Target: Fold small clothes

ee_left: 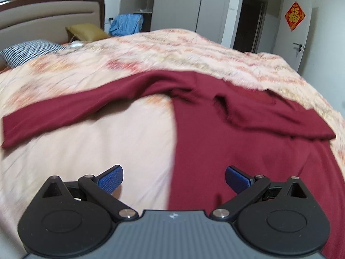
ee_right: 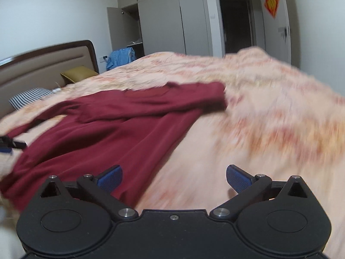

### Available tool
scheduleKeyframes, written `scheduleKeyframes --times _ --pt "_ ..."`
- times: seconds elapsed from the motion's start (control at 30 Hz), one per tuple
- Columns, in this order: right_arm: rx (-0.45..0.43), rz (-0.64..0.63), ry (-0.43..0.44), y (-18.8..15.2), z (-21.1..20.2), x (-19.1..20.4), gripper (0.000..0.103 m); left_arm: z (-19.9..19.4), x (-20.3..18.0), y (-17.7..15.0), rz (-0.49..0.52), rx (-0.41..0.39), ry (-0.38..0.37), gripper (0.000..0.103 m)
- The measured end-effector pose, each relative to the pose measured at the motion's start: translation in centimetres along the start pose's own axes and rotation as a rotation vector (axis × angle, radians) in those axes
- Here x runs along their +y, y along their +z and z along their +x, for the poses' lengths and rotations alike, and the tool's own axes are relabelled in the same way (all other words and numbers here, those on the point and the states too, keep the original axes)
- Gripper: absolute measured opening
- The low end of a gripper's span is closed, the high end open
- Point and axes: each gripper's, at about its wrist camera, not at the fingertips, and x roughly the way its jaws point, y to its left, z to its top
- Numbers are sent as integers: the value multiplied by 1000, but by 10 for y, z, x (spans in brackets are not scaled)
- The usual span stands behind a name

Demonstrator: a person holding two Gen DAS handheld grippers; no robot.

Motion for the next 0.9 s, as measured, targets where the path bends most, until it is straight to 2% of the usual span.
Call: scheduleKeyframes --times 0.07,0.17,0.27,0.33,0.47,0.5,0.63,0.73,0.77,0.8,0.83,0.9 --pt "21 39 41 -13 -14 12 102 -12 15 -16 -28 22 -7 103" --pt "52 66 76 -29 -32 30 92 -25 35 -37 -94 60 -39 103" --pt "79 61 49 -42 -43 45 76 -33 43 -53 -142 90 -86 103" --pt "93 70 43 -49 -49 52 59 -36 43 -62 -155 103 -120 103" --pt "129 119 60 -61 -57 62 55 -34 45 -71 -232 141 -146 95" --pt "130 115 58 -63 -58 65 51 -34 47 -72 -257 147 -149 92" --pt "153 184 51 -68 -53 65 15 -36 48 -73 -295 158 -144 75" --pt "126 181 51 -63 -61 62 10 -39 46 -72 -302 175 -130 43" --pt "108 167 50 -61 -66 62 10 -41 46 -71 -307 178 -134 37" --pt "87 149 48 -58 -73 61 10 -43 46 -70 -312 181 -152 23" --pt "65 131 44 -55 -80 59 9 -45 46 -70 -317 182 -170 14" --pt "23 100 31 -49 -95 54 9 -51 46 -70 -325 179 -208 6"
